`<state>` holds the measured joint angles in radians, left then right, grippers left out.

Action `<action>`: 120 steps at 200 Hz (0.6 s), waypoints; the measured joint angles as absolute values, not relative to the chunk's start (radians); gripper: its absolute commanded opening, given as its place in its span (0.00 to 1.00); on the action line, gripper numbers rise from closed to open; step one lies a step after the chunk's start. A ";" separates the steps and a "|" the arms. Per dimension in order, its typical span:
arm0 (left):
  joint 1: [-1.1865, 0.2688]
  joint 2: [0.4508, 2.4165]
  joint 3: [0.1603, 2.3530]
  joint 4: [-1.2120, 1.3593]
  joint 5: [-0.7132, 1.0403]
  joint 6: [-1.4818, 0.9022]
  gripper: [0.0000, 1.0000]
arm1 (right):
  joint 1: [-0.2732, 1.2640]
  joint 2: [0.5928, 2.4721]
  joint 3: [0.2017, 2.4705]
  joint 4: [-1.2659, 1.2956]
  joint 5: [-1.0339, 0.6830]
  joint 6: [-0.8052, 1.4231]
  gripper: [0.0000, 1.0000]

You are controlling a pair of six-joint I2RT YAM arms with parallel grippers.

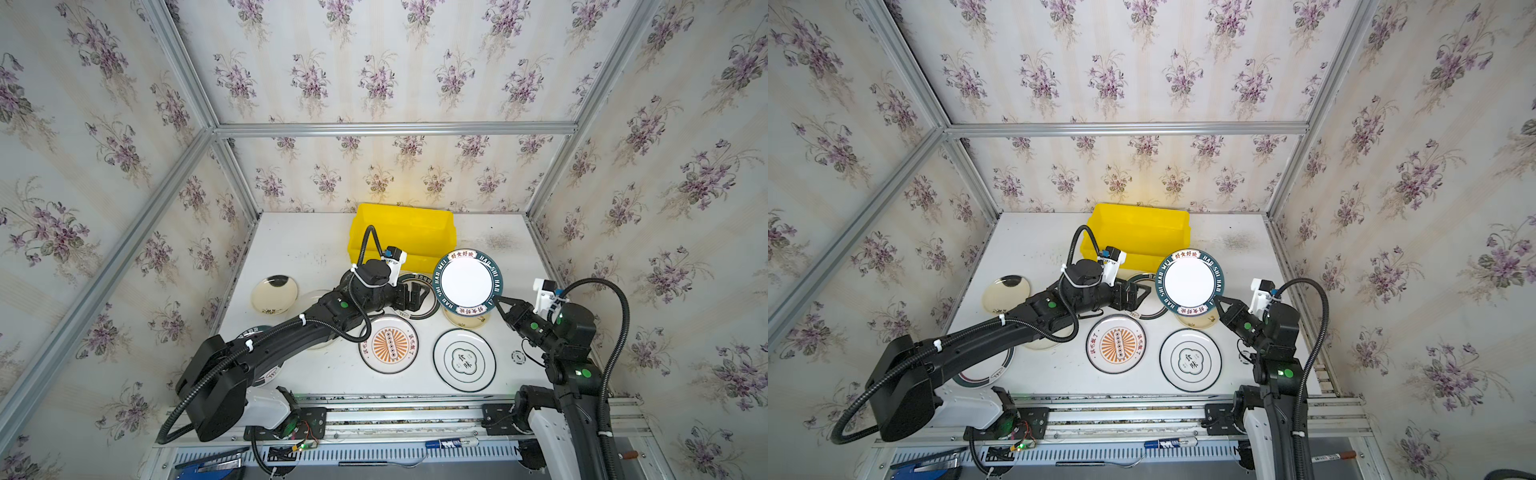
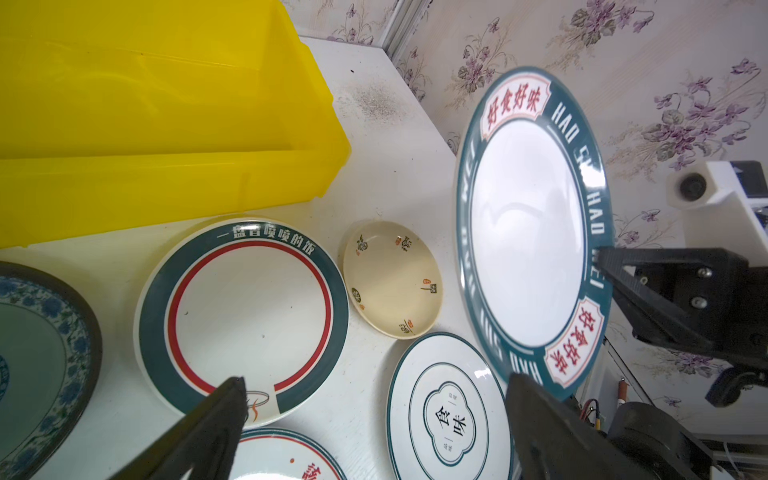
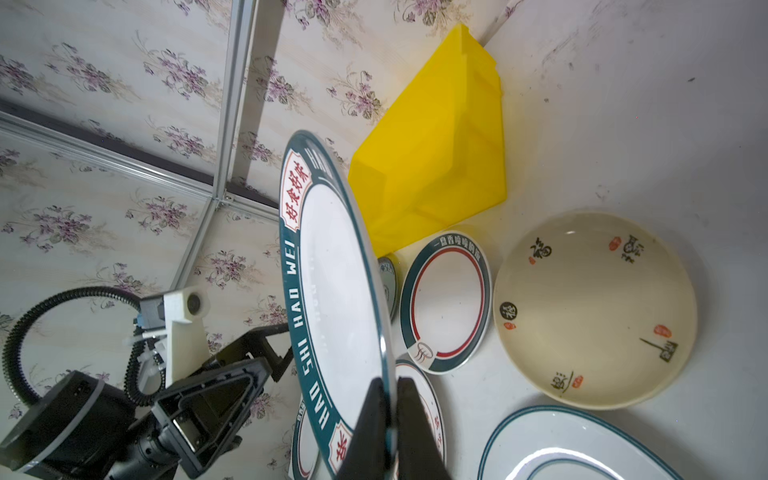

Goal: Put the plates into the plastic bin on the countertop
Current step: 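Lift the plate with the right gripper while the left gripper grasps its rim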

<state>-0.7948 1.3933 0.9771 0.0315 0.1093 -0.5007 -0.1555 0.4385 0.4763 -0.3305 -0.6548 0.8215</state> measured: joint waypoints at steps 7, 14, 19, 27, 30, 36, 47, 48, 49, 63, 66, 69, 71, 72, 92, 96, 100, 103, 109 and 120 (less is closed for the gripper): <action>-0.799 1.399 0.988 0.032 0.106 -0.504 0.99 | -0.151 0.438 0.484 -0.342 -0.655 0.820 0.00; -0.804 1.402 0.996 0.036 0.107 -0.506 0.99 | -0.151 0.440 0.488 -0.345 -0.656 0.818 0.00; -0.808 1.406 1.002 0.038 0.107 -0.506 0.99 | -0.151 0.443 0.489 -0.345 -0.656 0.818 0.00; -0.813 1.410 1.009 0.039 0.109 -0.507 0.99 | -0.150 0.446 0.489 -0.345 -0.656 0.819 0.00; -0.813 1.412 1.011 0.041 0.110 -0.507 0.99 | -0.150 0.448 0.489 -0.345 -0.657 0.820 0.00; -0.818 1.416 1.014 0.043 0.110 -0.508 0.99 | -0.149 0.450 0.489 -0.343 -0.658 0.822 0.00; -0.820 1.424 1.018 0.044 0.110 -0.511 0.98 | -0.146 0.453 0.489 -0.335 -0.666 0.823 0.00; -0.820 1.425 1.019 0.044 0.110 -0.511 0.98 | -0.145 0.454 0.489 -0.333 -0.667 0.823 0.00; -0.820 1.426 1.019 0.044 0.110 -0.511 0.97 | -0.145 0.454 0.489 -0.332 -0.668 0.823 0.00; -0.823 1.435 1.025 0.046 0.110 -0.516 0.94 | -0.143 0.461 0.489 -0.318 -0.677 0.835 0.00; -0.824 1.438 1.026 0.046 0.109 -0.518 0.94 | -0.142 0.463 0.488 -0.314 -0.677 0.838 0.00; -0.825 1.439 1.028 0.047 0.109 -0.518 0.93 | -0.142 0.465 0.488 -0.311 -0.679 0.839 0.00; -0.826 1.441 1.028 0.048 0.110 -0.518 0.92 | -0.142 0.466 0.487 -0.307 -0.680 0.842 0.00; -0.826 1.441 1.029 0.048 0.110 -0.518 0.91 | -0.141 0.467 0.487 -0.306 -0.681 0.843 0.00; -0.832 1.454 1.040 0.054 0.118 -0.525 0.79 | -0.135 0.475 0.456 -0.252 -0.698 0.874 0.00; -0.833 1.457 1.043 0.056 0.123 -0.526 0.77 | -0.132 0.476 0.450 -0.243 -0.700 0.878 0.00; -0.833 1.460 1.046 0.057 0.127 -0.527 0.74 | -0.129 0.478 0.447 -0.237 -0.702 0.883 0.00; -0.833 1.462 1.048 0.058 0.128 -0.529 0.72 | -0.126 0.479 0.443 -0.233 -0.702 0.888 0.00; -0.833 1.467 1.054 0.060 0.128 -0.532 0.66 | -0.119 0.479 0.442 -0.229 -0.702 0.891 0.00; -0.833 1.477 1.063 0.061 0.129 -0.536 0.58 | -0.105 0.479 0.442 -0.219 -0.700 0.894 0.00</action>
